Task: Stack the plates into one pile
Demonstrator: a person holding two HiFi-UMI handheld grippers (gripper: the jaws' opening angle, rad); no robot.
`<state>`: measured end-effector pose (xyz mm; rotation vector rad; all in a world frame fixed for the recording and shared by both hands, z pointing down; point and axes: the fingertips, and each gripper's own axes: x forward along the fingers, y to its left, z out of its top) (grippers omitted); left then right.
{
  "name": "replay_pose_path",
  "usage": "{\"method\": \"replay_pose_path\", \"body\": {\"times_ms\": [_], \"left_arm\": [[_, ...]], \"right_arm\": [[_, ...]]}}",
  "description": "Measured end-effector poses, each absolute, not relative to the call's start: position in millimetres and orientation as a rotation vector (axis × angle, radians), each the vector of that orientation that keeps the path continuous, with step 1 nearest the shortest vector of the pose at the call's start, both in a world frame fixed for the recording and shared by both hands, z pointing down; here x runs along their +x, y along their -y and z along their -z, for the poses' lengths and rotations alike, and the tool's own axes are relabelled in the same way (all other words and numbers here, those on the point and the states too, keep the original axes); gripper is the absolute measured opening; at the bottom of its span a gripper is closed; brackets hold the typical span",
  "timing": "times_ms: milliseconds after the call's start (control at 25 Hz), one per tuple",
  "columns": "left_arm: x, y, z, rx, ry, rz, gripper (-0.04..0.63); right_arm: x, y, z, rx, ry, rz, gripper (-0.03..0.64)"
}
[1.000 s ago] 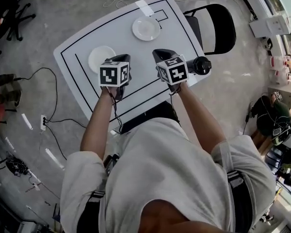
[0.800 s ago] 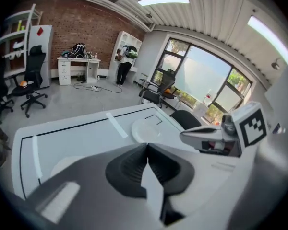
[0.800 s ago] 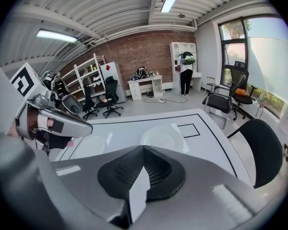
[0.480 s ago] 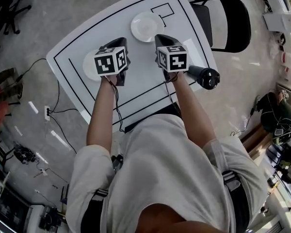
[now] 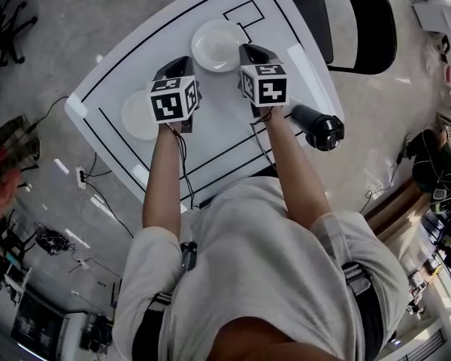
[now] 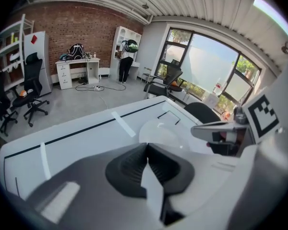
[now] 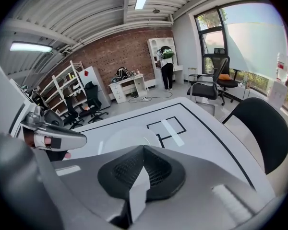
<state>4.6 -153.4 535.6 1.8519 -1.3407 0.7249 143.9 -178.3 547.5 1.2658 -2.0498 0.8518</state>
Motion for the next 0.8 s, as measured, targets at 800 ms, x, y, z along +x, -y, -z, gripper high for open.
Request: {"method": "replay_pose_path", "body": {"times_ms": [800], "left_arm": [[2.5, 183.4, -578.4, 1.727, 1.284, -0.707, 0.057]], "right_arm": [[157.2, 193.9, -583.3, 1.251, 1.988, -0.917, 0.051]]}}
